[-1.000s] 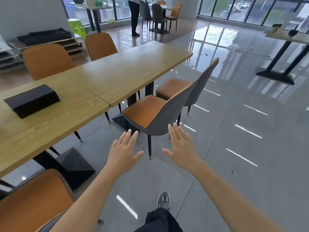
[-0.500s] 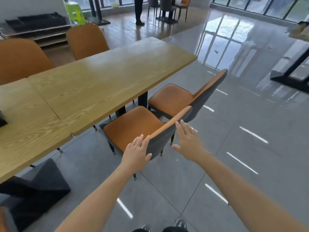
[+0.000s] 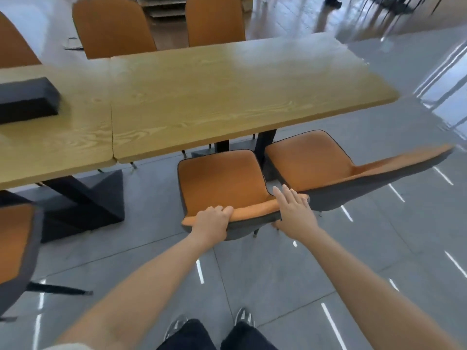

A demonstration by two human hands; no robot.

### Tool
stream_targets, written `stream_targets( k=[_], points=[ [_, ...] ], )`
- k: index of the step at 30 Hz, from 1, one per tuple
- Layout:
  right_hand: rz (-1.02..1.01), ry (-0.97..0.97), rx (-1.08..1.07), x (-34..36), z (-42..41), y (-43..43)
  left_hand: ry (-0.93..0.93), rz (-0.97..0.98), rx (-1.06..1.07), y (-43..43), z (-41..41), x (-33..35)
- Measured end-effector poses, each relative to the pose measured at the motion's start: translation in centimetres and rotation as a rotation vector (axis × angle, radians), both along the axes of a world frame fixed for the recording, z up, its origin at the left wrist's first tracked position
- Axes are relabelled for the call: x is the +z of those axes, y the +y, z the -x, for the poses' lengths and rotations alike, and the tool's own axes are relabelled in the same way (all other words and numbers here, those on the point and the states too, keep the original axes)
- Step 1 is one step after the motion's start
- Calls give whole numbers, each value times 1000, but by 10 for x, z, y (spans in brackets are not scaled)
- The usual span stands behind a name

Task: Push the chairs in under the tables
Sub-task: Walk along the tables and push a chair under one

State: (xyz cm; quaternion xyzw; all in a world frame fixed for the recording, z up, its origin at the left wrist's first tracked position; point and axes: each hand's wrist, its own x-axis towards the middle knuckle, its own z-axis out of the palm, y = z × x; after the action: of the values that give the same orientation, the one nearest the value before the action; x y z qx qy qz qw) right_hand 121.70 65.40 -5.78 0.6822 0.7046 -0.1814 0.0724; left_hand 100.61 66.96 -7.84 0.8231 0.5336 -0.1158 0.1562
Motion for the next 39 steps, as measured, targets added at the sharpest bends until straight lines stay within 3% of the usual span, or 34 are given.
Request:
stream_targets(
  k=[5,10,27,35,39],
  points=[
    [-86,-84,118,-19,-21,7,53,-29,7,-3,5,0],
    [-219,2,181,-28,-12,4,87,-49,2,-5,30,-1],
    [-83,75,317,-34,121,-50,128,-136,52,-51,176,-7],
    [-56,112,465,-35,177,-58,82,-112,215,-105,236,-8],
    [-60,121,563,-36,219,-58,-37,-108,353,-129,272,-1]
  ],
)
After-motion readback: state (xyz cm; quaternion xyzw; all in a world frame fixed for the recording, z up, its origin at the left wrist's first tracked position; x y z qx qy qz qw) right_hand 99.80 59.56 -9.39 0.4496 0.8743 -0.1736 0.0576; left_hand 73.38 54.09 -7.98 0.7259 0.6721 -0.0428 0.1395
